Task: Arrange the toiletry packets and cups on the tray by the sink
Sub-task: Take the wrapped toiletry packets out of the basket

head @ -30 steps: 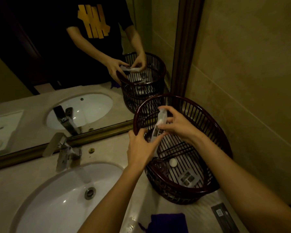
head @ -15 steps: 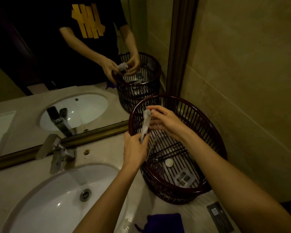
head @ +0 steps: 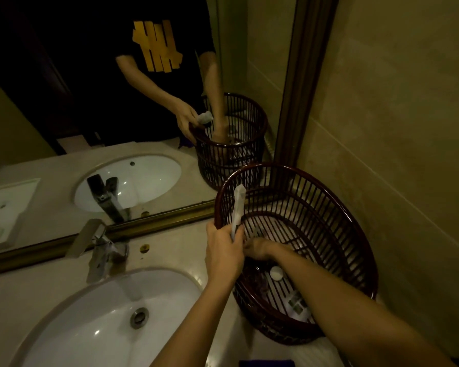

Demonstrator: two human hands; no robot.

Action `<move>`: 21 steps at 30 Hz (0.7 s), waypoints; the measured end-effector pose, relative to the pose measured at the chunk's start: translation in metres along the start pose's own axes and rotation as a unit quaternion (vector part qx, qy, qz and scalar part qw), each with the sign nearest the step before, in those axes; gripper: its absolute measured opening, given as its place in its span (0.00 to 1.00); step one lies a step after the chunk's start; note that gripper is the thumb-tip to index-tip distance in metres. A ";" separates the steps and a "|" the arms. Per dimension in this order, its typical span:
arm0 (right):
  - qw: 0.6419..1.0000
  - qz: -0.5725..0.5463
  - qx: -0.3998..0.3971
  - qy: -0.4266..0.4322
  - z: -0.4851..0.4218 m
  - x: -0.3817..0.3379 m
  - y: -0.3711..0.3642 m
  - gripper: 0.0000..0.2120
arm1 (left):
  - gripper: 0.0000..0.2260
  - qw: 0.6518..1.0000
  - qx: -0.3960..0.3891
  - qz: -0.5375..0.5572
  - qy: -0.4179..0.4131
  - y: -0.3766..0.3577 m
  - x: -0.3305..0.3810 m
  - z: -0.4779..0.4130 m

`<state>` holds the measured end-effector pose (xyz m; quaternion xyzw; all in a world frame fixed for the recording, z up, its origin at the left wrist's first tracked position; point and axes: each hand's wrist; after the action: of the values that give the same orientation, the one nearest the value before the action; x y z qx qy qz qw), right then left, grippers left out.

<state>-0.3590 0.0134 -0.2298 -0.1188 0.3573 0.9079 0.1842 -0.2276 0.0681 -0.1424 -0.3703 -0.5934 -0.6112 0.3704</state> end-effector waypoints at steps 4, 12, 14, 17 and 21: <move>0.994 -0.050 0.091 -0.028 0.000 0.004 0.007 0.15 | 0.14 1.000 0.002 0.005 0.001 0.001 0.002 0.001; 0.933 -0.246 0.261 0.026 0.065 0.015 0.066 0.10 | 0.13 0.999 -0.020 0.045 0.001 0.003 0.003 -0.002; 0.912 -0.286 0.288 0.063 0.099 0.016 0.080 0.09 | 0.14 0.999 -0.002 0.042 -0.016 0.006 0.005 -0.002; 0.871 -0.375 0.292 0.126 0.140 0.022 0.091 0.14 | 0.14 0.994 0.050 0.074 -0.061 0.017 0.023 0.001; 0.822 -0.459 0.280 0.186 0.178 0.017 0.098 0.21 | 0.07 0.968 -0.027 0.247 -0.031 0.026 0.055 0.001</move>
<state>-0.4310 0.0744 -0.0491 -0.3794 0.5275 0.5399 0.5351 -0.2295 0.0679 -0.0821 -0.5342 -0.4783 -0.5043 0.4812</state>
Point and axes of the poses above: each hand's wrist, its own z-axis away from the middle knuckle, its own y-axis out of the back of the hand, x = y × z, and after that the axes turned 9 degrees about z, right-handed
